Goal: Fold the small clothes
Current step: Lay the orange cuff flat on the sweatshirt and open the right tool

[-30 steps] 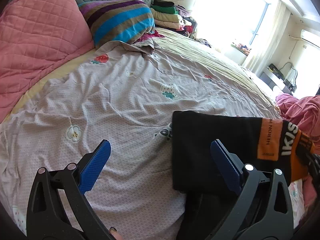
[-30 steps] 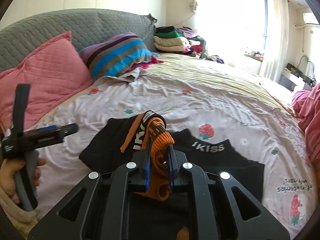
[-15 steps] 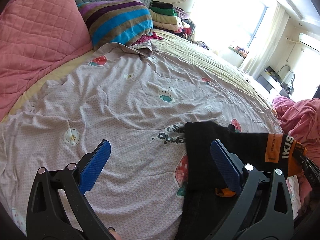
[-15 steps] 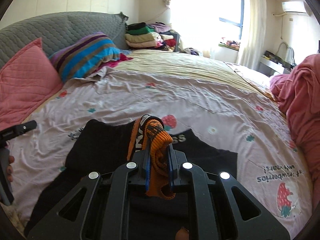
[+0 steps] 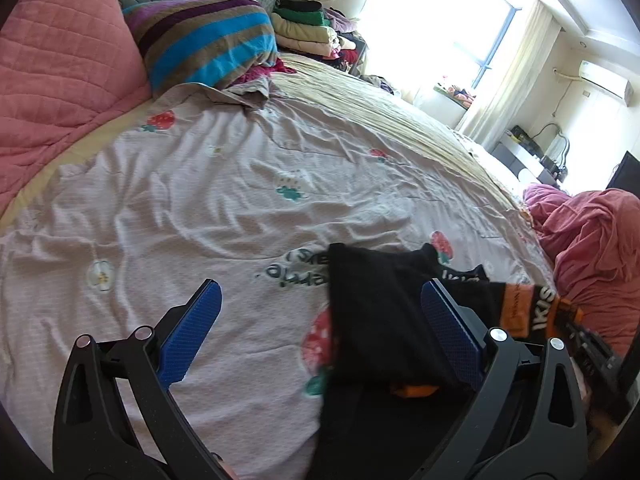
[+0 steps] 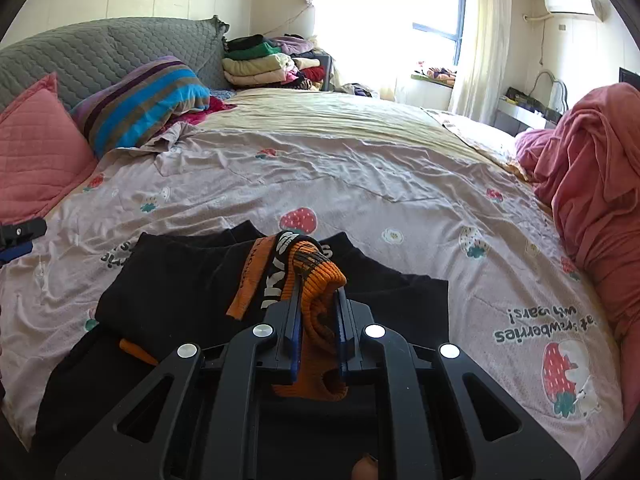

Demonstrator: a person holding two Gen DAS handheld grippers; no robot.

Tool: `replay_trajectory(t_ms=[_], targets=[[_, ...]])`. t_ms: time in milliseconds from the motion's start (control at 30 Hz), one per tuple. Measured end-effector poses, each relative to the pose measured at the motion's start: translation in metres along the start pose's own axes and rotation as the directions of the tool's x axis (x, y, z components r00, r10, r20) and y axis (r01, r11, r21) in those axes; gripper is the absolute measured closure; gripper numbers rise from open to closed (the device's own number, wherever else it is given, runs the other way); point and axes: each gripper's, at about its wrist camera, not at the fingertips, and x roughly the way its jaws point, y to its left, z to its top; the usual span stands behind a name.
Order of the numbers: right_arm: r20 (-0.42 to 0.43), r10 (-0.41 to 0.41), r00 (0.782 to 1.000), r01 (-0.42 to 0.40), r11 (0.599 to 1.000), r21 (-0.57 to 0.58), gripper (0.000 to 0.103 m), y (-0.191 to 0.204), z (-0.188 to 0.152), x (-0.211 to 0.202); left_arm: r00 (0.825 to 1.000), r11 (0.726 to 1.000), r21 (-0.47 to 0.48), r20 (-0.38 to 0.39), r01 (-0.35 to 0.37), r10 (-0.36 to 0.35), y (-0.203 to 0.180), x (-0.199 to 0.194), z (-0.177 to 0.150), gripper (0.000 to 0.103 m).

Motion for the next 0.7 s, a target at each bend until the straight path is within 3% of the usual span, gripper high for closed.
replay_trajectory(t_ms=[300,433,533,700], targets=[[-0.018,-0.006,1.0,0.007,1.0,0.018,0.091,-0.008,-0.004,0.003,0.996,0.997,0.035,-0.071,0.064,-0.061,-0.049,0.033,0.002,0.01],[-0.031,-0.011,0.999,0.011,1.0,0.011,0.091,-0.01,-0.008,0.005,0.987,0.992,0.029,-0.101,0.125,-0.121,-0.061,0.051,-0.01,0.016],[-0.036,-0.022,0.999,0.022,1.0,-0.002,0.091,-0.011,-0.011,0.006,0.987,0.988,0.094,-0.118,0.119,-0.108,-0.068,0.06,-0.017,0.018],[-0.045,-0.034,0.998,0.034,0.999,-0.001,0.09,-0.014,-0.016,0.009,0.982,0.986,0.095,-0.148,0.135,-0.12,-0.062,0.068,-0.018,0.021]])
